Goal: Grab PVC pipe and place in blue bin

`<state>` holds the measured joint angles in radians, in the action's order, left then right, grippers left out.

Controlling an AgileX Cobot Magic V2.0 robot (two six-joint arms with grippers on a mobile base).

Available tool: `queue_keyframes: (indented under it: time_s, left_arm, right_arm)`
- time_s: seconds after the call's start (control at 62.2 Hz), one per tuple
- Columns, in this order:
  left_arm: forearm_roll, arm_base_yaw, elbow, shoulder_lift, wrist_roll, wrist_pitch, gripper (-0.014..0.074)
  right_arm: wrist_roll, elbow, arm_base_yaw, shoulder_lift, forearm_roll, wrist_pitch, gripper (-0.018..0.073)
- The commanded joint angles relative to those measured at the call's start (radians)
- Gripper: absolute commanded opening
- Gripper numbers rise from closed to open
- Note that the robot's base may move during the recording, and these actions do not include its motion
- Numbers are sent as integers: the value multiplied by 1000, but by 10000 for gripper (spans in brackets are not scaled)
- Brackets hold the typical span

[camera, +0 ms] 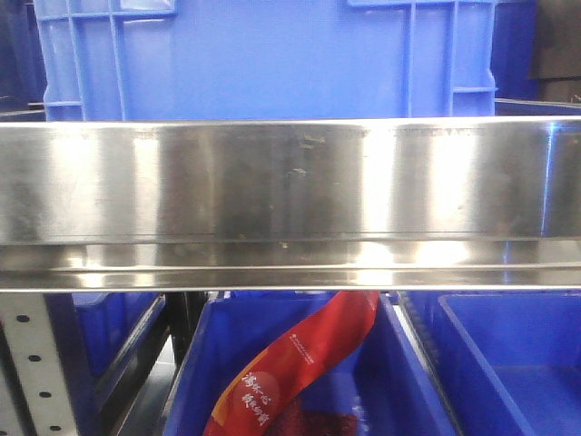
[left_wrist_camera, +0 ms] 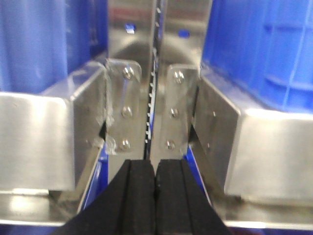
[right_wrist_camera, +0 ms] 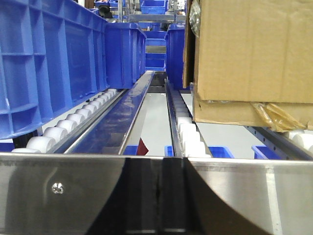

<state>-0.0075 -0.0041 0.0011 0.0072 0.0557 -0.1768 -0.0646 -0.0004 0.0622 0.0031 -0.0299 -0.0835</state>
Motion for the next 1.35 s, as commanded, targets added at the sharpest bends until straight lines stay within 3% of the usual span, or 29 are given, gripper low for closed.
queue_keyframes:
  time_s: [0.0, 0.161, 0.37, 1.335]
  left_arm:
    - [-17, 4, -1, -7, 2, 56, -111]
    - [-17, 4, -1, -7, 2, 133, -111]
    - [-17, 4, -1, -7, 2, 149, -111]
    - [-17, 4, -1, -7, 2, 149, -111]
  right_arm:
    - [7, 0, -6, -3, -10, 25, -168]
    - [7, 0, -6, -3, -10, 25, -168]
    - [7, 0, -6, -3, -10, 25, -168]
    - [7, 0, -6, -3, -10, 25, -168]
